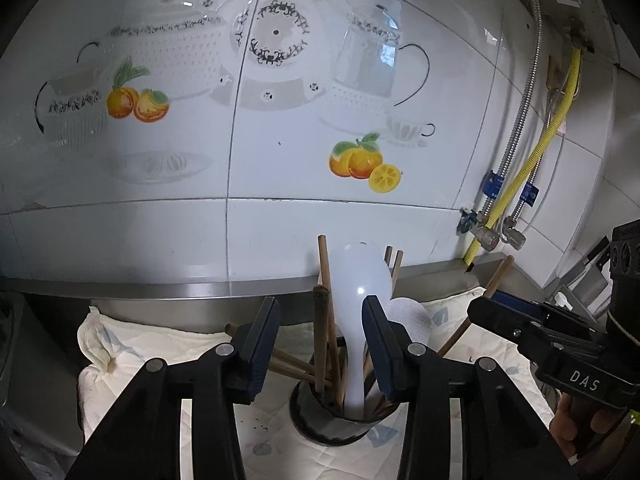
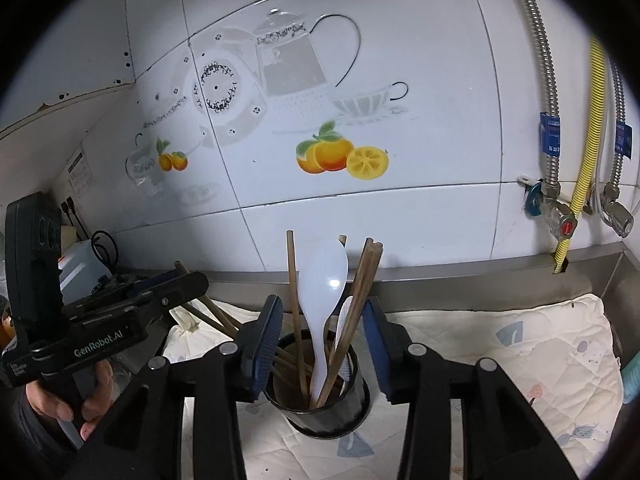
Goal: Organize utensils
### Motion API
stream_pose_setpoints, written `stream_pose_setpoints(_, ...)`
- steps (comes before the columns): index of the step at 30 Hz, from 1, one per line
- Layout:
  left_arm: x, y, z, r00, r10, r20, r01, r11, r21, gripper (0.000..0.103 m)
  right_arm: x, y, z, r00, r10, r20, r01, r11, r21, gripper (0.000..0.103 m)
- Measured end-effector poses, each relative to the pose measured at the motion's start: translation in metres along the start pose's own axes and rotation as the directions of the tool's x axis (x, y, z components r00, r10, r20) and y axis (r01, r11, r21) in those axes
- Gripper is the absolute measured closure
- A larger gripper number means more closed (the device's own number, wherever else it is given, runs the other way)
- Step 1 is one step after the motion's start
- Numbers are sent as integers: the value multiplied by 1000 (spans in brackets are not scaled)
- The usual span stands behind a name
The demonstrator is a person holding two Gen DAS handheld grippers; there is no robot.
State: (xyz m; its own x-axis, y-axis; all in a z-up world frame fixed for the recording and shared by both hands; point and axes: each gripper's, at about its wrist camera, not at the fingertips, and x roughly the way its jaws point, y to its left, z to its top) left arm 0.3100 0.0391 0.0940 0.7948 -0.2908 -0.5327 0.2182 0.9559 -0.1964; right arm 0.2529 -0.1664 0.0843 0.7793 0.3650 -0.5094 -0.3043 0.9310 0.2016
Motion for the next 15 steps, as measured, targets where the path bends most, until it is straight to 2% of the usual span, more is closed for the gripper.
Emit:
stream_pose_setpoints(3,-5,-3,-1,1000,5,6,-5,1000,8,50,-3,0,-1,1000,-12,-1,12,1000,-7,53)
stream_pose_setpoints(7,-16,-6,-4,1000,10,13,-10,1000,16,37,-9,-1,-4,1000,-23,5,23,1000,-13,46)
stream_pose_setpoints(15,-41,-7,-16,999,36,28,-36,999,9,19,-29,-1,-18,1000,-23,6,24,1000,-16,36)
